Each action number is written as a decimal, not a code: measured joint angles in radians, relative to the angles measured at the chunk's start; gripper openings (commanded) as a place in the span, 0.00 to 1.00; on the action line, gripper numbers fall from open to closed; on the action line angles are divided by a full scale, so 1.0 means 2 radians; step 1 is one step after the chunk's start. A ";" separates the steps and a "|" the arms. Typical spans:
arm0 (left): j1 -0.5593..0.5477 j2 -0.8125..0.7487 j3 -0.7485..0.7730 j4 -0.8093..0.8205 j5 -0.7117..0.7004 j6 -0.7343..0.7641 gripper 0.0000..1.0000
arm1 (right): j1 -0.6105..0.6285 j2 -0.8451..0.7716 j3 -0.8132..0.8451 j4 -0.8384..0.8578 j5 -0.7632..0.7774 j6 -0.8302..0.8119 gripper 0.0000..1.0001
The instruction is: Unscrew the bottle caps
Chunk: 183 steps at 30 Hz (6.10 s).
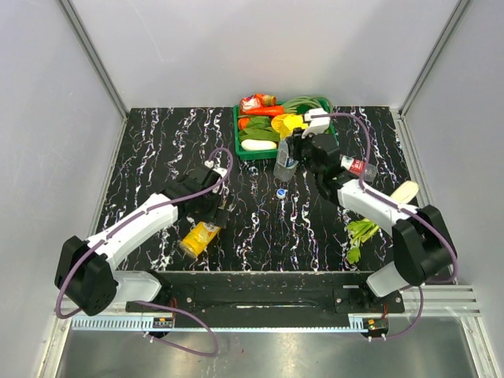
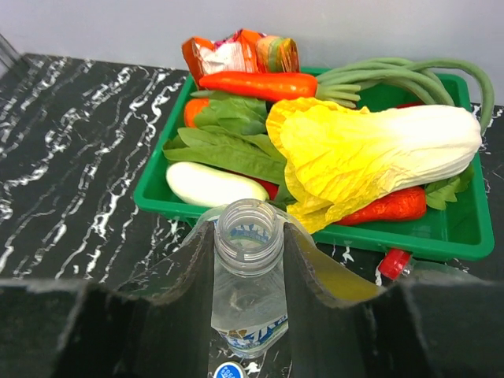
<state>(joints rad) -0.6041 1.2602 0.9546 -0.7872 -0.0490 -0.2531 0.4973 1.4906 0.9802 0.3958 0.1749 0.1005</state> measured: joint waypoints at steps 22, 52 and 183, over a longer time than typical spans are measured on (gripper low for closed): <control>0.021 0.105 0.010 -0.066 0.010 0.033 0.99 | 0.026 0.062 -0.043 0.100 0.094 -0.026 0.76; 0.027 0.148 0.029 -0.069 0.006 0.036 0.54 | 0.027 -0.055 0.089 -0.190 0.042 0.099 1.00; -0.133 -0.075 0.005 0.044 -0.059 0.085 0.44 | 0.030 -0.067 -0.021 -0.058 -0.293 0.428 0.35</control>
<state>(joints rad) -0.8696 1.1099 0.9638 -0.6991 -0.1665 -0.0826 0.5564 1.3571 0.9382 0.2798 -0.4107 0.9573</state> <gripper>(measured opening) 0.688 0.447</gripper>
